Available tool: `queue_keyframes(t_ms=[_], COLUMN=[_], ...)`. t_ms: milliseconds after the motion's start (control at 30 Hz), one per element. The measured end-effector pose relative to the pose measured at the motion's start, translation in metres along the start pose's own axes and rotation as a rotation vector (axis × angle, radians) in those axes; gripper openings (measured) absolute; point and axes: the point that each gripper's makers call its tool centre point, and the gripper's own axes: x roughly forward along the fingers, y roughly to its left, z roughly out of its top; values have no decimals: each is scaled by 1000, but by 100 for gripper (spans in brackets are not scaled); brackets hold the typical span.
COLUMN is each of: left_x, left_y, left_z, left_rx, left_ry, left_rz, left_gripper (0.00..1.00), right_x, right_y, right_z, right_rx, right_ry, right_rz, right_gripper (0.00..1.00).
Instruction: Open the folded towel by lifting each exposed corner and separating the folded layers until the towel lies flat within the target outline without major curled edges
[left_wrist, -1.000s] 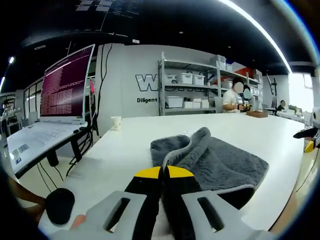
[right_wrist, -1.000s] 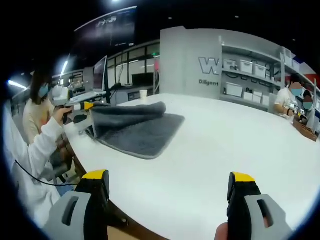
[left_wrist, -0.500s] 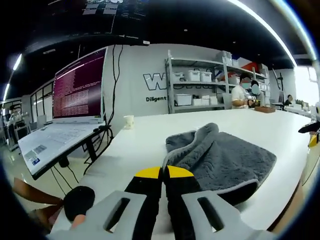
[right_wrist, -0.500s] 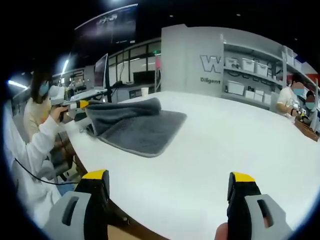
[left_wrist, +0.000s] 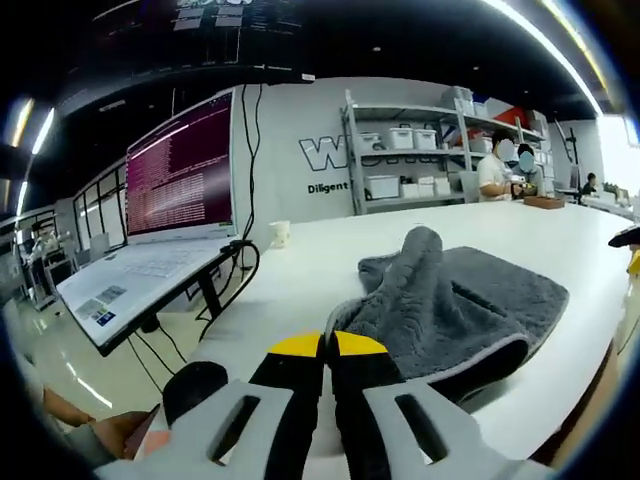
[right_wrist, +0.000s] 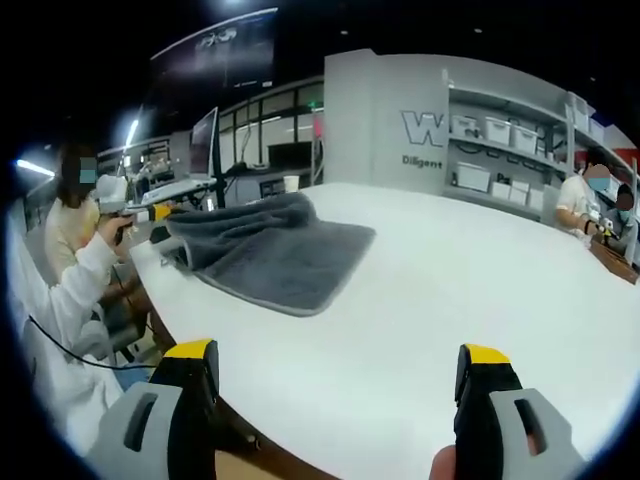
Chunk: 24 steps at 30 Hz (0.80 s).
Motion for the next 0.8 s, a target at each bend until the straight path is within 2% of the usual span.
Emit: queue_keyframes(t_ms=[433, 633, 800], left_x=[-12, -19, -20], left_y=[17, 20, 16], left_z=[-17, -35, -46], left_rx=[-8, -8, -25], left_ry=[25, 58, 81], left_rz=[43, 50, 36], left_gripper=[3, 3, 3], right_x=[0, 2, 4], right_y=[2, 2, 4], right_z=[0, -1, -2], right_rx=[-5, -4, -7], right_ry=[3, 9, 17], right_rz=[1, 1, 7], right_gripper=[99, 99, 99])
